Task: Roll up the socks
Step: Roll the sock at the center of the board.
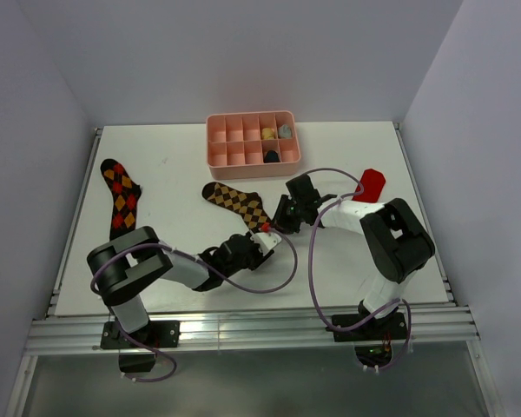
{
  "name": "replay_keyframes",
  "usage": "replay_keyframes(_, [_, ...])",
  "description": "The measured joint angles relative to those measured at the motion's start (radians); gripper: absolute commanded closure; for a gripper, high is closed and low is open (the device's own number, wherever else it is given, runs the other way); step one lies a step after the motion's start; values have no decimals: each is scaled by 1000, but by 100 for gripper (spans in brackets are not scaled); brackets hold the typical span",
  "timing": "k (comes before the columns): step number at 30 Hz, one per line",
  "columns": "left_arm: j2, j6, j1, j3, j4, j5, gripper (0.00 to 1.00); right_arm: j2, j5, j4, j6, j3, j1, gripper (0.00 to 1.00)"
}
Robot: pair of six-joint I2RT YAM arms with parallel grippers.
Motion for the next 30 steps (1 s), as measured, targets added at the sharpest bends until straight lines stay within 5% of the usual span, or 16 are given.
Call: replay_keyframes(30, [91, 24, -1, 54, 56, -130, 51, 0, -15, 0, -6, 0, -1, 71])
